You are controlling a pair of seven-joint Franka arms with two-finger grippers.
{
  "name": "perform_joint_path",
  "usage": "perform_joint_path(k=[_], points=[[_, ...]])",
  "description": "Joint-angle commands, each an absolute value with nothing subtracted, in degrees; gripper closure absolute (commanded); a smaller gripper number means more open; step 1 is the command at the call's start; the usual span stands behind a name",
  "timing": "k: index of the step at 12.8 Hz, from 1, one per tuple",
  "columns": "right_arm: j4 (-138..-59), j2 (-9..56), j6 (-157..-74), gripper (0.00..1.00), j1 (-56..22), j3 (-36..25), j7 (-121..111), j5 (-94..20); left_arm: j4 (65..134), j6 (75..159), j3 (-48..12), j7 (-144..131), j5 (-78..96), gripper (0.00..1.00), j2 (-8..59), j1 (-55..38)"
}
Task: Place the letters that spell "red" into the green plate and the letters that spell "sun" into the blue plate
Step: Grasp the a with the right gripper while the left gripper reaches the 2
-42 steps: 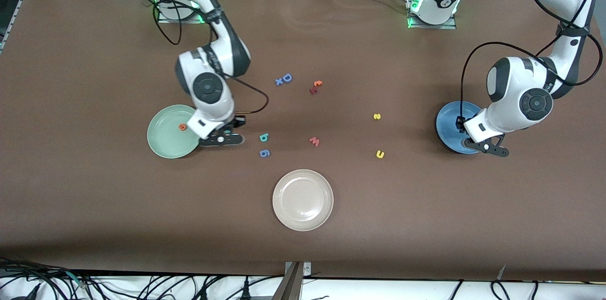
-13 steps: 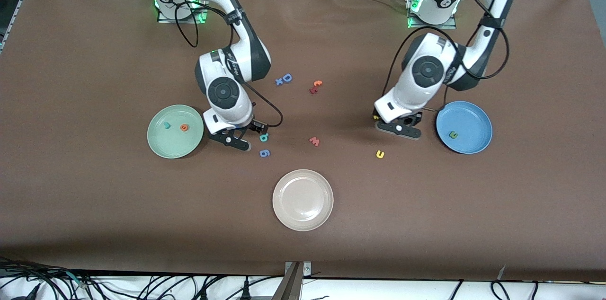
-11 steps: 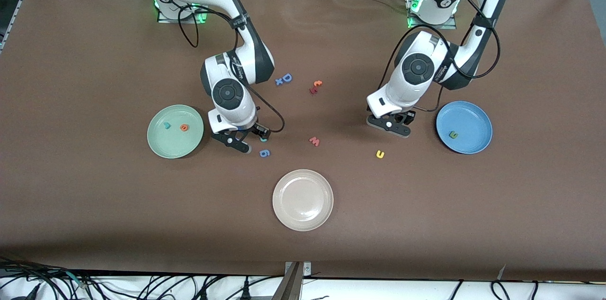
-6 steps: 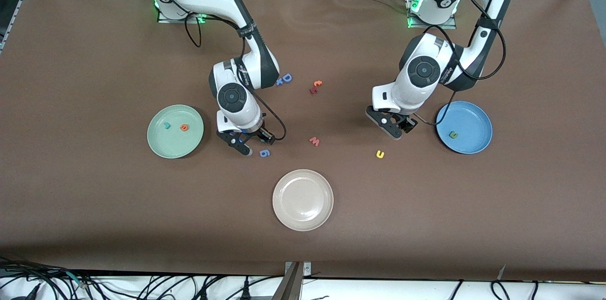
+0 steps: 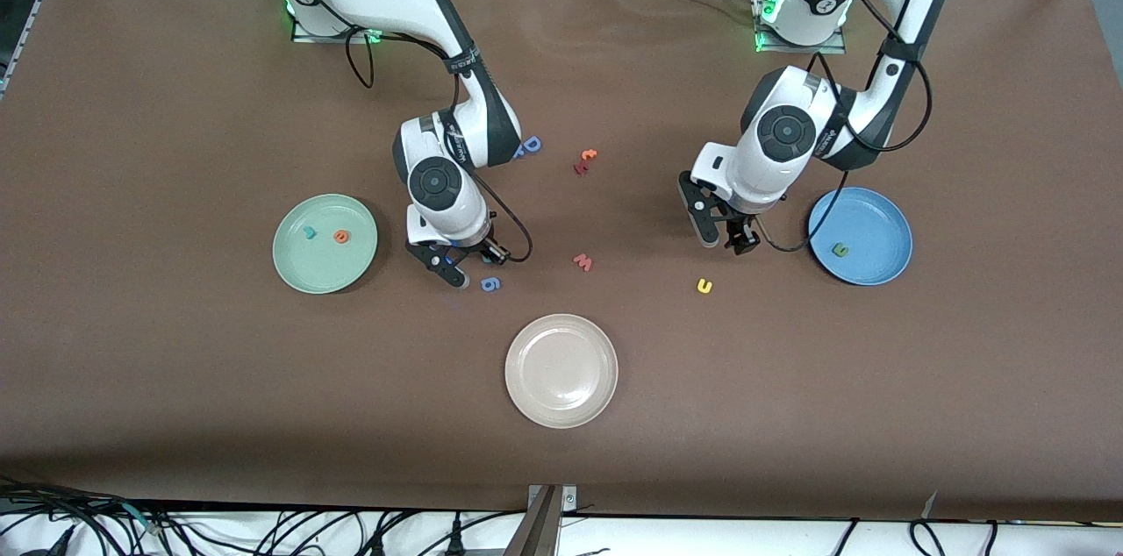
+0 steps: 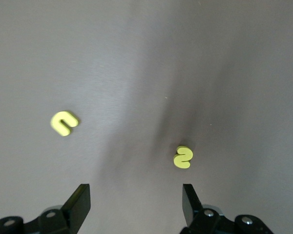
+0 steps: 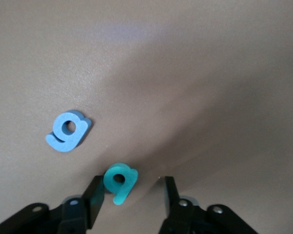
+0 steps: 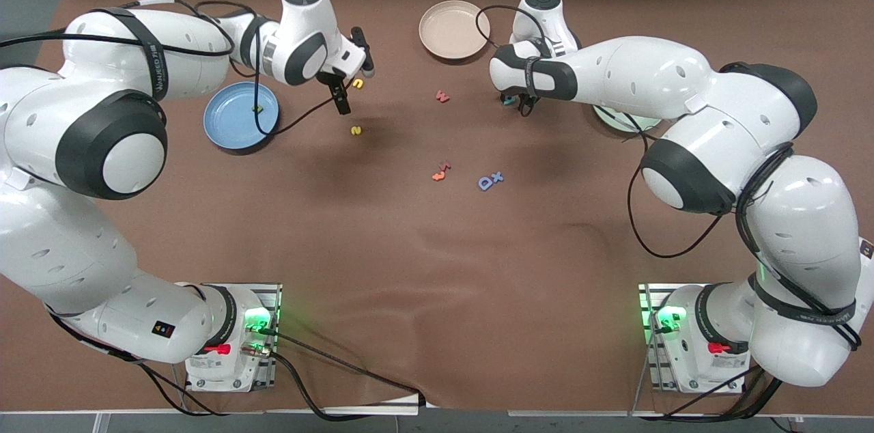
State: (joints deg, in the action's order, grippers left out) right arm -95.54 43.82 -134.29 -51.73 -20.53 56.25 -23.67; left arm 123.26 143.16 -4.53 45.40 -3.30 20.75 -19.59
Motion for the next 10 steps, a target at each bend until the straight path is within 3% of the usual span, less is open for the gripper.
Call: perform_joint_path(k=[1,3,6,10], points=[[-94.7,45.0,-134.9,0.77,-52.8,-20.9,56.5,-24.7,127.5,148.7,-4.7,47.5,-4.2,0.16,21.0,-19.4],[-94.7,44.7,-134.6,0.89,-52.8,-21.1,55.5,-24.0,128.1,148.7,-4.9,47.5,-4.2,0.17,21.1,-20.1],[-94.7,42.5,-130.7,0.89,-53.0,-22.4,52.3,-23.8,128.1,149.1,-5.0,47.5,-4.2,0.18,21.7,-21.4],[-94.9,38.9,-118.1,0.89,-53.1,-31.4,36.1,-23.5,128.1,152.5,-5.0,47.5,-6.2,0.19,23.6,-22.9]])
